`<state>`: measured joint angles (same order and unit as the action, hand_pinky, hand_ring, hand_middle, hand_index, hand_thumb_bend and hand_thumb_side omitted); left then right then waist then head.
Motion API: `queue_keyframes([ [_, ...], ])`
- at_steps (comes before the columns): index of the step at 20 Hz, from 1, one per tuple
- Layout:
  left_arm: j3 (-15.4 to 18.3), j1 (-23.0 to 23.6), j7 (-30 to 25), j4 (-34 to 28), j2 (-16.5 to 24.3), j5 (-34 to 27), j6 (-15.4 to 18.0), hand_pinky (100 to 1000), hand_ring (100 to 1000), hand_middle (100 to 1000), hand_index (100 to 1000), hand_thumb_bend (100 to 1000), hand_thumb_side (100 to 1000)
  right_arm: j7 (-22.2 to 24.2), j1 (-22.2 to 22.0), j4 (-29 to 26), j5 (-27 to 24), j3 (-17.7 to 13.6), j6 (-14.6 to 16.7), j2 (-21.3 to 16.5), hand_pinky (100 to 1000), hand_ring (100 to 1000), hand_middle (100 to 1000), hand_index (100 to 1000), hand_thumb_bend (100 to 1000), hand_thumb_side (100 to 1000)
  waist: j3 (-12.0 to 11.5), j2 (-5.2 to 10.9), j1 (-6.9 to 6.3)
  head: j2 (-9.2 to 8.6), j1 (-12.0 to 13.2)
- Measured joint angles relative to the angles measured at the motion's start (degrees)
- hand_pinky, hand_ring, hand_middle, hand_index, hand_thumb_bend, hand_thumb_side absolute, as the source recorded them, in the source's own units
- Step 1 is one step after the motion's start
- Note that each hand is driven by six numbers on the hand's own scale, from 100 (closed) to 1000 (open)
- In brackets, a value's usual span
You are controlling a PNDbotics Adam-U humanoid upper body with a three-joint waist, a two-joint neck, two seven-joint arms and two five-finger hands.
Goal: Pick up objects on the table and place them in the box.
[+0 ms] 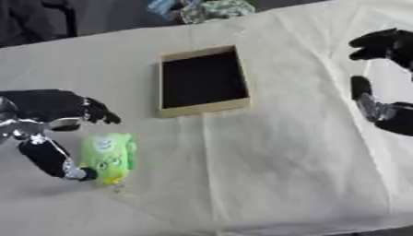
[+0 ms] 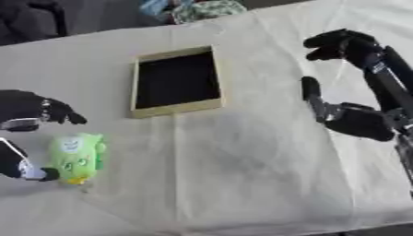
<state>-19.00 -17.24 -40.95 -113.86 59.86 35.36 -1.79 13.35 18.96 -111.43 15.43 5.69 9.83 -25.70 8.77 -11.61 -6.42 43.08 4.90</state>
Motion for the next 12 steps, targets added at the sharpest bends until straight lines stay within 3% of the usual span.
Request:
queue_keyframes([
  [12, -2.1, -0.9, -2.3, 5.0, -1.9, 1.3, 0.5, 838, 782, 798, 951, 505, 400, 0.0, 0.0, 0.0, -0.2, 0.0, 0.0, 0.0, 787, 738, 770, 838, 100, 235, 0.4, -0.01, -0.01, 0.20, 0.0],
])
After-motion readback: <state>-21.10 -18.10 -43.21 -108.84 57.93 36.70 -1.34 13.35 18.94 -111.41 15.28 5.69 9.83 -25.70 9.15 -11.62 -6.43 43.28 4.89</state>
